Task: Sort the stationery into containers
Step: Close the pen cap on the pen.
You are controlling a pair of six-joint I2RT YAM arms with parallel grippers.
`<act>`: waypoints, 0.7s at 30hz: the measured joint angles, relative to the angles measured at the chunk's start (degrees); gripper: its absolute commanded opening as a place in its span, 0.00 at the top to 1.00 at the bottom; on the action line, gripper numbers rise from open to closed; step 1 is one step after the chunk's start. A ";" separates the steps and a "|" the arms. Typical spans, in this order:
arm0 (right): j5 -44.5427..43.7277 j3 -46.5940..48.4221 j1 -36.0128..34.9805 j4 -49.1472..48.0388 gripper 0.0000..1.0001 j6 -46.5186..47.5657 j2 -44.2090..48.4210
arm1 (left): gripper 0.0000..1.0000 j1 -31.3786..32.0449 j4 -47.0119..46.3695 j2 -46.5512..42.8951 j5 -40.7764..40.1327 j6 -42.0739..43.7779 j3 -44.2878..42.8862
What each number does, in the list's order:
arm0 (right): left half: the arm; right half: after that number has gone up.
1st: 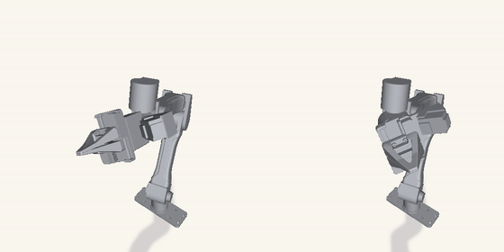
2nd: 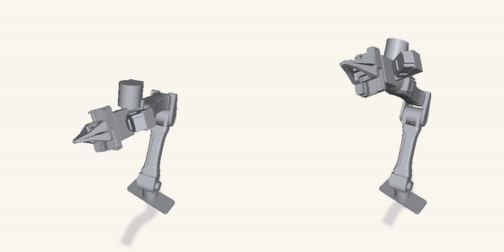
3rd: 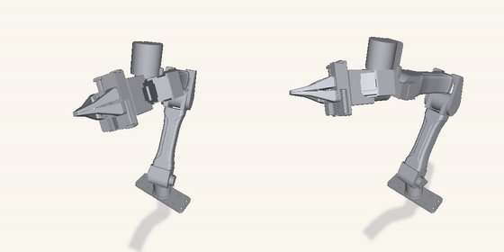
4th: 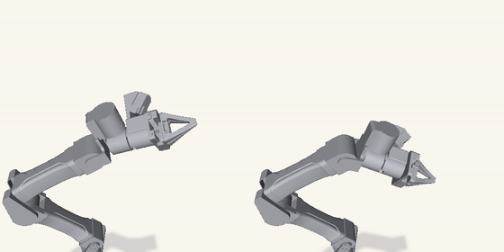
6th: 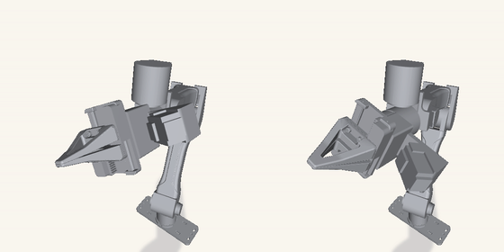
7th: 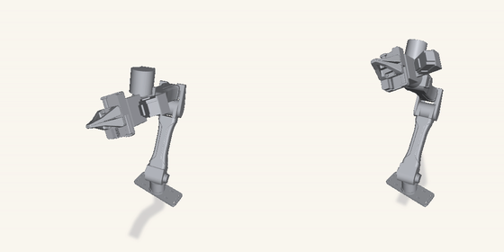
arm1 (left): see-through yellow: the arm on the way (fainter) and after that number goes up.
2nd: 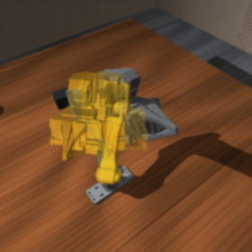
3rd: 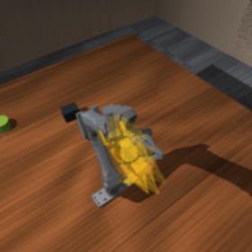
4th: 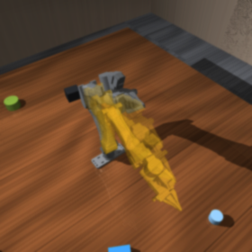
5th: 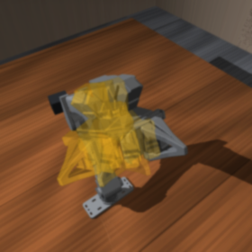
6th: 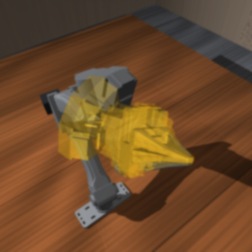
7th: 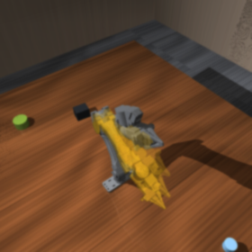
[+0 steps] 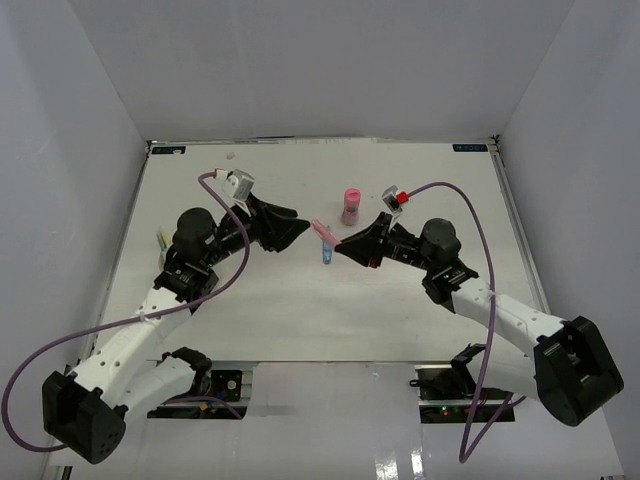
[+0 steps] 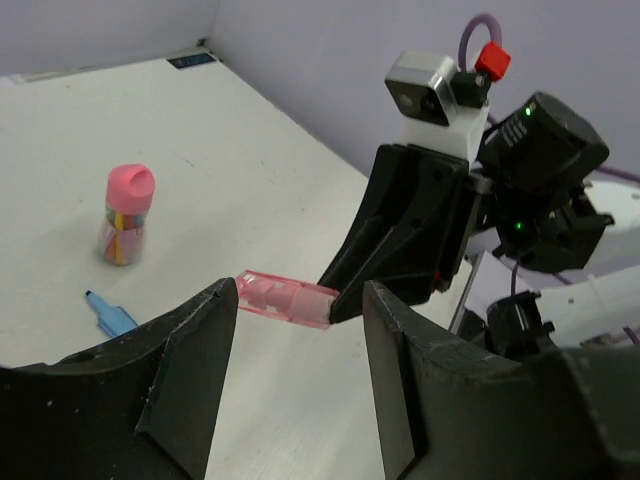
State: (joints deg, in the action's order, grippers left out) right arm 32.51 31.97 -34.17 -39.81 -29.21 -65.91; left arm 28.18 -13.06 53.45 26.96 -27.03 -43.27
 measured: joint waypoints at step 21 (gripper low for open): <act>18.56 2.01 4.17 13.35 0.92 10.82 5.16 | 0.48 -2.54 12.44 10.10 27.78 8.92 -3.87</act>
State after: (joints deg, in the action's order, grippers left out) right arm 51.07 33.98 -30.00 -26.46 -18.39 -60.75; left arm 25.65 -0.62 63.55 54.74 -18.11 -47.13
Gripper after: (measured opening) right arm 0.241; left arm 0.554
